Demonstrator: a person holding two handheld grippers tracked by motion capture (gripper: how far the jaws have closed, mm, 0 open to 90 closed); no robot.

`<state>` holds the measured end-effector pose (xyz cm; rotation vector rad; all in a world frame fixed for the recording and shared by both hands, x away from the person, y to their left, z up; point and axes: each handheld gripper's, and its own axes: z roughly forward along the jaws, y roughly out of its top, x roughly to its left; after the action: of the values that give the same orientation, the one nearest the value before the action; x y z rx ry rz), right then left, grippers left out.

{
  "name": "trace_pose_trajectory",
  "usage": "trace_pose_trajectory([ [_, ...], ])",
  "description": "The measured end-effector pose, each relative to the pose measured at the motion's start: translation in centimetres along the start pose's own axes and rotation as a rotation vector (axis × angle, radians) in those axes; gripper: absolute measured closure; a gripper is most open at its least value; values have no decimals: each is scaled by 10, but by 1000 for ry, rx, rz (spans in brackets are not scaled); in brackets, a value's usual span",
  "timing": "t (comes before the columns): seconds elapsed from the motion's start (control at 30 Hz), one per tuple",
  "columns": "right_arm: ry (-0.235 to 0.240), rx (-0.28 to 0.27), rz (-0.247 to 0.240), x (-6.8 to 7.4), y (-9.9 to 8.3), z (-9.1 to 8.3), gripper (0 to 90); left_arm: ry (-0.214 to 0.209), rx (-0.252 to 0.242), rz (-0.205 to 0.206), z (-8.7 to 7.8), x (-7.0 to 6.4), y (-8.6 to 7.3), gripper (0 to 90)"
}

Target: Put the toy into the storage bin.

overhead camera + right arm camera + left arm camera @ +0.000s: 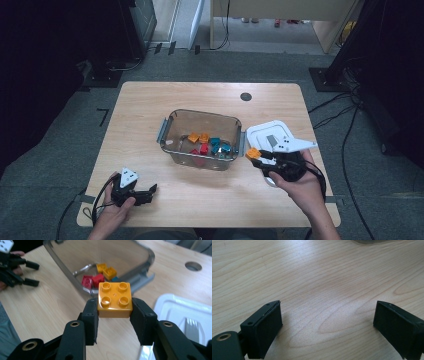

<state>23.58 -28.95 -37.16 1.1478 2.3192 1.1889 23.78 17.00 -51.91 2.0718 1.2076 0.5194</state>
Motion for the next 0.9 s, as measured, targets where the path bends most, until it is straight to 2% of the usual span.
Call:
trace_pose_trajectory([
  [0.27,33,-26,9,2,35,22,601,-2,1,2,0,0,0,80],
  [0.47,49,-8,-3,12,55,48,601,-4,0,4,0,0,0,81],
  [0.6,50,8,4,14,60,64,600,-3,-1,5,0,0,0,81],
  [0.7,42,40,14,13,63,78,591,-4,-1,6,0,0,0,81],
  [0.9,55,42,50,10,65,91,487,-7,-1,7,0,0,0,81],
])
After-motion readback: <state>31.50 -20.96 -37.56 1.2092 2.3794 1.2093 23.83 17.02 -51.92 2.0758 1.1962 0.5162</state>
